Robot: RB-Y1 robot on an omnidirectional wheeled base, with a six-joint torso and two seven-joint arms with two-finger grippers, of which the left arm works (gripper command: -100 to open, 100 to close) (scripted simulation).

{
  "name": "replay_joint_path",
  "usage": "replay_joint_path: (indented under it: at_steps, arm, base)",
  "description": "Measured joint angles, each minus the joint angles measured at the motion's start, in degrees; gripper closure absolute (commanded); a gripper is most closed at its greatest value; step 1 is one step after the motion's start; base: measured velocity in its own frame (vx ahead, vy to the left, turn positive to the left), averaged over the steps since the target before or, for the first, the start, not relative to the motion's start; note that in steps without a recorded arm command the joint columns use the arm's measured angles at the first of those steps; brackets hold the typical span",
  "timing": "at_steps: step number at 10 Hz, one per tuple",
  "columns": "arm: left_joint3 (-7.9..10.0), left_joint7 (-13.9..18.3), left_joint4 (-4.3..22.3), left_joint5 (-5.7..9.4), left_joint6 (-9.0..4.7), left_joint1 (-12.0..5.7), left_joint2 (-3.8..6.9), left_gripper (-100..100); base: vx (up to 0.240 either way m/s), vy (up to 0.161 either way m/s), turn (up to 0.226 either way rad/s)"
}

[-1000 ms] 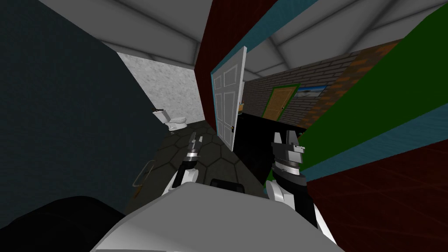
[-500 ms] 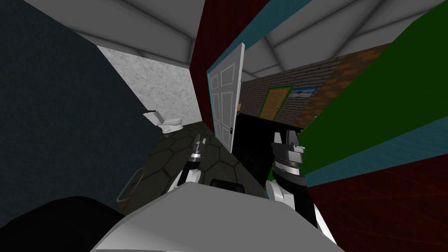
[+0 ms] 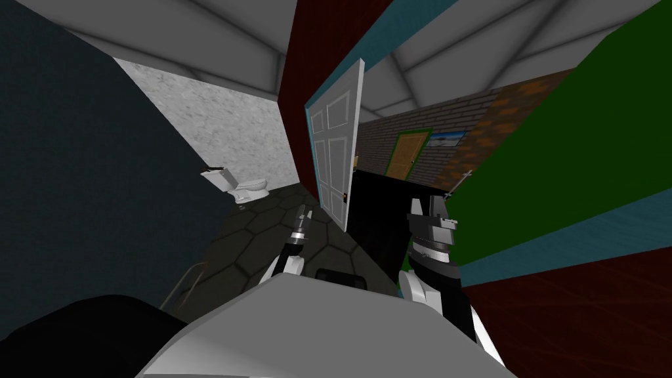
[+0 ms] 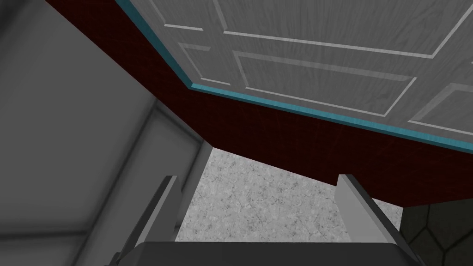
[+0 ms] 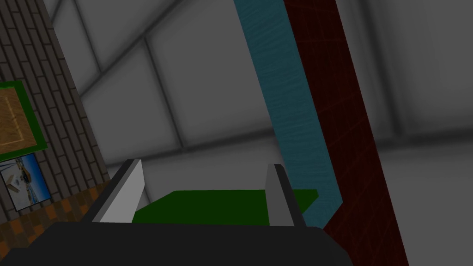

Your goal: Push the door open

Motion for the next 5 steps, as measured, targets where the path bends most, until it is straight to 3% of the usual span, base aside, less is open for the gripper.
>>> replay_joint_path:
  at_steps: [5]
  arm:
    - [-1.91, -0.02, 5.60, -0.54, -1.49, -1.79, 0.78, -100]
  base:
    - [0.090, 0.038, -0.091]
